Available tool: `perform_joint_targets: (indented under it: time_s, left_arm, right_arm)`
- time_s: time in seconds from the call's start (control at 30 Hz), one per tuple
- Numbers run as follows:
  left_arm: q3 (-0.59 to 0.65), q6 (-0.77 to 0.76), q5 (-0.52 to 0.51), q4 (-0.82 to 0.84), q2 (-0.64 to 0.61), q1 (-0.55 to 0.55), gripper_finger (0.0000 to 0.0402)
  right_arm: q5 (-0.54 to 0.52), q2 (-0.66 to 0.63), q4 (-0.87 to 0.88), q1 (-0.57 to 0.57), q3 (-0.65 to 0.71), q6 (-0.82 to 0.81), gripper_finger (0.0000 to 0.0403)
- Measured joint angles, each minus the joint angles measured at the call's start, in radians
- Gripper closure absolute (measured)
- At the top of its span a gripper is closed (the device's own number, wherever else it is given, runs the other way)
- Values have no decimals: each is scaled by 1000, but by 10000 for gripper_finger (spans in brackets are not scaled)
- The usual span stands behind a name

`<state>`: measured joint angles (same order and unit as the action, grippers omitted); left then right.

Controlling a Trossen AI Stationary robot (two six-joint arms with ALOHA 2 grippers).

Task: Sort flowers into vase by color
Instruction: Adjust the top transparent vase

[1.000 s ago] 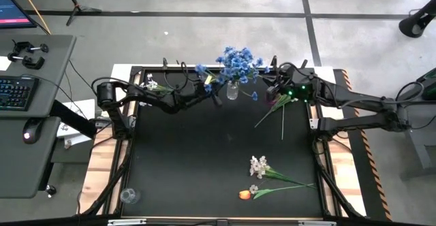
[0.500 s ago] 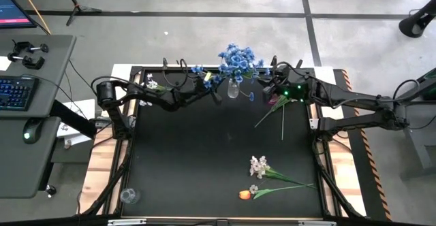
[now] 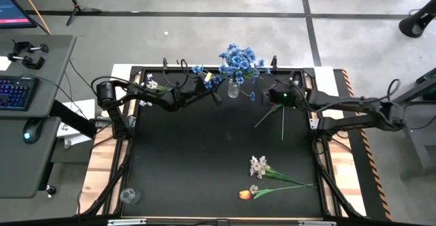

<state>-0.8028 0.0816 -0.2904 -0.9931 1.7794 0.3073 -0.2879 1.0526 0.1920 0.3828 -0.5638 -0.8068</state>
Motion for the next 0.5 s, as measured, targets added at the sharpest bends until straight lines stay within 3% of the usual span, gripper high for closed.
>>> perform_joint_targets:
  time_s: [0.13, 0.23, 0.5]
  left_arm:
    - [0, 0, 0, 1, 0, 0, 401]
    - [0, -1, 0, 1, 0, 0, 401]
    - [0, -1, 0, 1, 0, 0, 401]
  right_arm:
    - [98, 60, -383, 91, 140, -145, 403]
    - [123, 124, -531, 135, 140, -160, 403]
    - [289, 339, -509, 204, -77, -100, 403]
